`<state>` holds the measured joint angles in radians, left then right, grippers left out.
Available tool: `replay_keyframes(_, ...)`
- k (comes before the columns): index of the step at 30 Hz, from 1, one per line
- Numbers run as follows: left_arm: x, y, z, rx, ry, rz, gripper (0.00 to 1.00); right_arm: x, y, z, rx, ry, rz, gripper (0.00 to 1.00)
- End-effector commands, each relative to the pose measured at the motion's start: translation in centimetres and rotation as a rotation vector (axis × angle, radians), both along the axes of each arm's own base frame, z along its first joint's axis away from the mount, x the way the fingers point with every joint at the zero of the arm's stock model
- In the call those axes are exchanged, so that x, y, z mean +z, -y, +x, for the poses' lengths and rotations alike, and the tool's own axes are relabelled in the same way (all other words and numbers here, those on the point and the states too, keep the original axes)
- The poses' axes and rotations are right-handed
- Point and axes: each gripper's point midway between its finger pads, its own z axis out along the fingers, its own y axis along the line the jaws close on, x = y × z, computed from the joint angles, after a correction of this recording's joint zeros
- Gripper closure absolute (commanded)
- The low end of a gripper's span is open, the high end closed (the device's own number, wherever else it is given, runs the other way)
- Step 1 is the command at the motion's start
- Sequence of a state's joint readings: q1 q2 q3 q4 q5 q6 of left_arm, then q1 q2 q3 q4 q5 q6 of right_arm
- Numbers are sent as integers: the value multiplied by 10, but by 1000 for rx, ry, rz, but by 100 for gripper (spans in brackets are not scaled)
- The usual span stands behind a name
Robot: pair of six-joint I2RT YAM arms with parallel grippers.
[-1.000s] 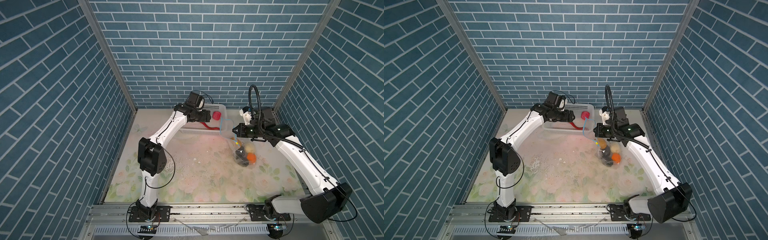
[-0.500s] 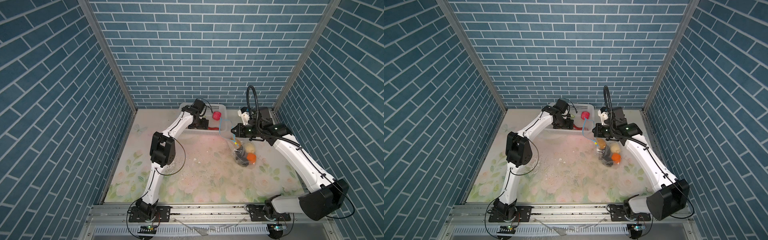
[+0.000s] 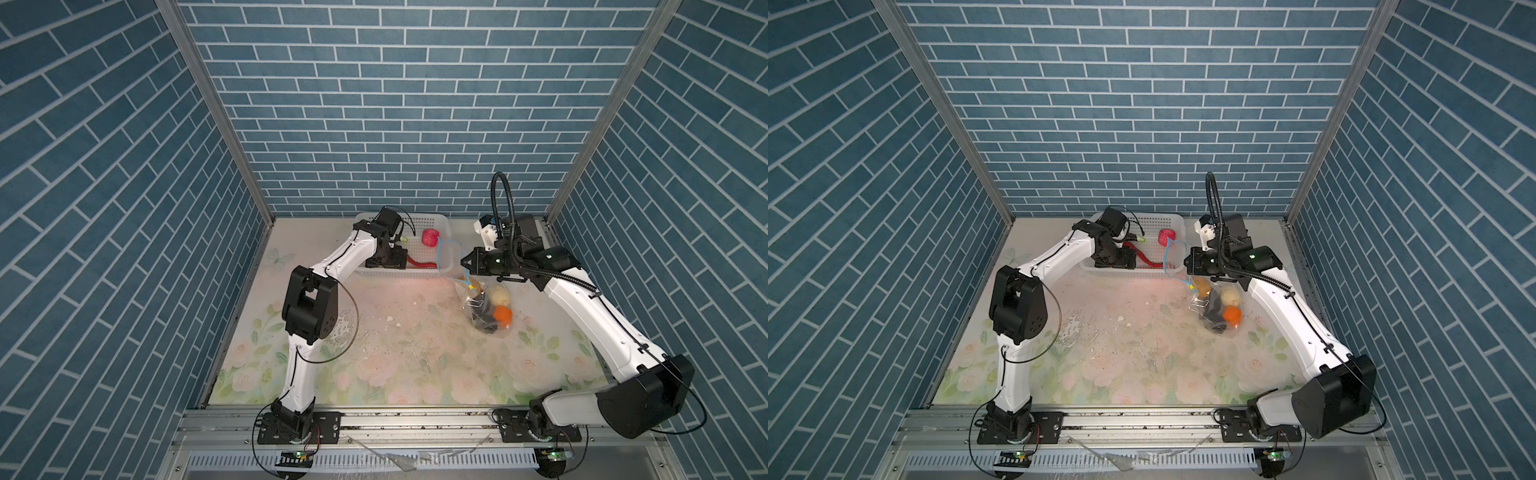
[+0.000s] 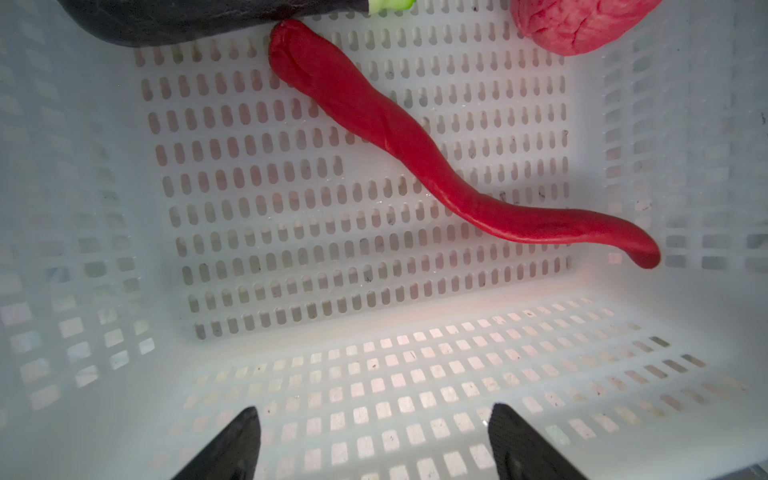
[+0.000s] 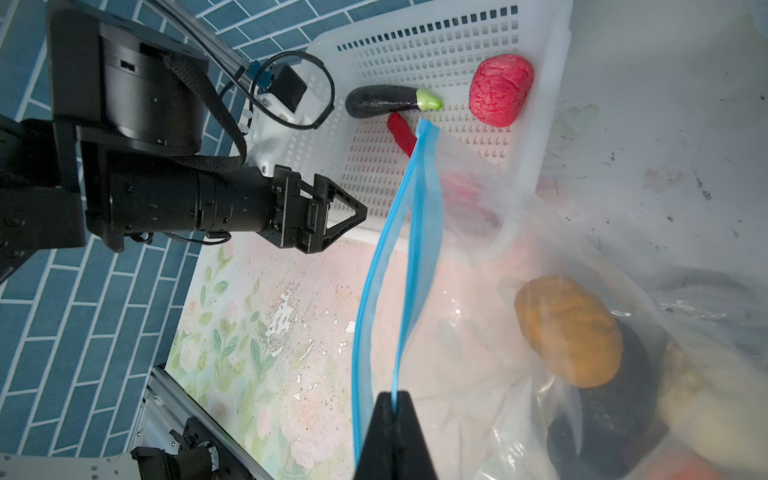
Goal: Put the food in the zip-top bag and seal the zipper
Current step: 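Move the left gripper back into the basket toward the pink textured ball, then lower the left gripper onto the pink ball and close on it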
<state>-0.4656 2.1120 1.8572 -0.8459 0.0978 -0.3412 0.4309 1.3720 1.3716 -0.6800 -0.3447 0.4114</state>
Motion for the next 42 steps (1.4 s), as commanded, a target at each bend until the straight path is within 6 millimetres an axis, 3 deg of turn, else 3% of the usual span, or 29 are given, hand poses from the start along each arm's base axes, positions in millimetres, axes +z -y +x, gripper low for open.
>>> replay_keyframes(1,5,-7,-9,6,8,3,12,-9,-1,-1,18,-8,-16,100)
replay_keyframes(12,-5,-23,-35,-6,-18,38,12,-8,3,-3,7,-1,-24,100)
replay_keyframes(29,-5,-38,-69,71,-28,-1,12,-8,1,-2,9,-2,-16,100)
replay_keyframes(35,12,-25,-53,60,31,-62,12,-7,-1,-1,6,-3,-1,100)
replay_keyframes(42,37,23,-2,20,169,-174,12,-7,-1,-1,-1,-3,5,100)
